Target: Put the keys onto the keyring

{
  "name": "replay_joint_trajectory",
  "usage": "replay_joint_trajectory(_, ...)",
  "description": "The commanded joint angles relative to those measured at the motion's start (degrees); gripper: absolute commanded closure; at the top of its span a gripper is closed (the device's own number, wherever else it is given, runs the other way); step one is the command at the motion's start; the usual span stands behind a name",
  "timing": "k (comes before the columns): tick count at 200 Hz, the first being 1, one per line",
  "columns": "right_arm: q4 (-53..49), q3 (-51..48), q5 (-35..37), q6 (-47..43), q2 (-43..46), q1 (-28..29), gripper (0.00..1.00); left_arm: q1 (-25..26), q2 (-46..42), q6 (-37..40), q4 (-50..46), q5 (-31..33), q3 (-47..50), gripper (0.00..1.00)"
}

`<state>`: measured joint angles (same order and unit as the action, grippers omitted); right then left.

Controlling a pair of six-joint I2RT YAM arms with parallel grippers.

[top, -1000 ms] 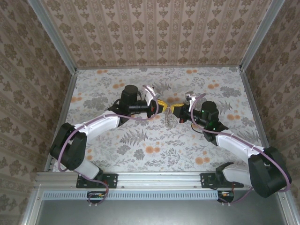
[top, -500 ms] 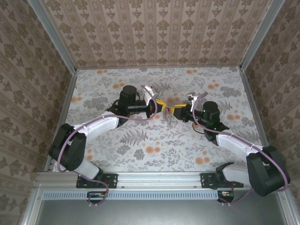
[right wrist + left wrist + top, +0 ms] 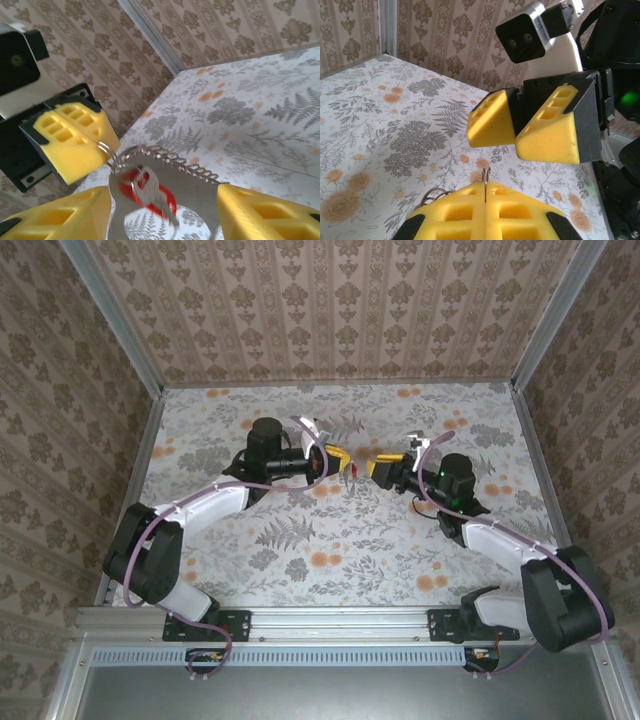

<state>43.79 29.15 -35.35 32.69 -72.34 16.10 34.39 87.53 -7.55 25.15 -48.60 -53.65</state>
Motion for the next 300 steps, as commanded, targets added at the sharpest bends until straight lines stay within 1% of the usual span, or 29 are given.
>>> replay_joint_trajectory(1,8.4,2.7,-4.4,3.3,-3.2,-0.2,0.38,-0.3,0.9,-2.4,3.4,-3.9,-2.3,1.00)
replay_joint_trajectory(34,13.1,3.5,-5.2,6.2,-6.6,-0.1,0.38,-0.3,1.2,-3.9,4.4,-3.9,-2.4,1.00)
replay_joint_trajectory(56,14.7,3.7,-5.9,7.2,-6.9,0.1,0.39,-0.3,1.3,-4.9,5.6,-3.8,-2.3,1.00)
replay_joint_trajectory(61,15.0,3.7,-5.9,7.4,-8.5,0.1,0.39,-0.3,1.3,-5.0,5.7,-3.8,-2.3,1.00)
replay_joint_trajectory(98,16.0,4.0,-6.7,8.0,-10.1,1.2,0.42,-0.3,1.9,-6.3,7.3,-3.8,-2.3,1.00)
replay_joint_trajectory(128,16.2,4.2,-6.7,8.1,-11.0,1.8,0.46,-0.3,2.3,-6.7,7.9,-4.0,-2.4,1.00)
replay_joint_trajectory(170,17.0,4.8,-7.0,8.6,-11.8,2.0,0.46,-0.3,2.9,-6.8,8.0,-4.2,-2.6,1.00)
replay_joint_trajectory(221,17.8,4.3,-7.8,8.9,-10.9,2.1,0.46,-0.3,3.6,-6.8,8.2,-4.1,-2.7,1.00)
replay_joint_trajectory(270,14.1,1.8,-4.6,6.5,-7.7,1.0,0.46,-0.3,4.0,-6.9,8.3,-4.2,-3.0,1.00)
replay_joint_trajectory(276,14.0,1.5,-4.2,6.5,-7.7,0.7,0.46,-0.4,4.0,-6.9,8.3,-4.2,-3.0,1.00)
replay_joint_trajectory(281,14.0,1.2,-4.0,6.4,-5.9,0.5,0.45,-0.4,4.0,-6.9,8.3,-4.2,-3.0,1.00)
replay_joint_trajectory(300,14.2,0.7,-4.2,6.5,-5.2,-0.1,0.45,-0.4,4.1,-6.9,8.3,-4.4,-3.0,1.00)
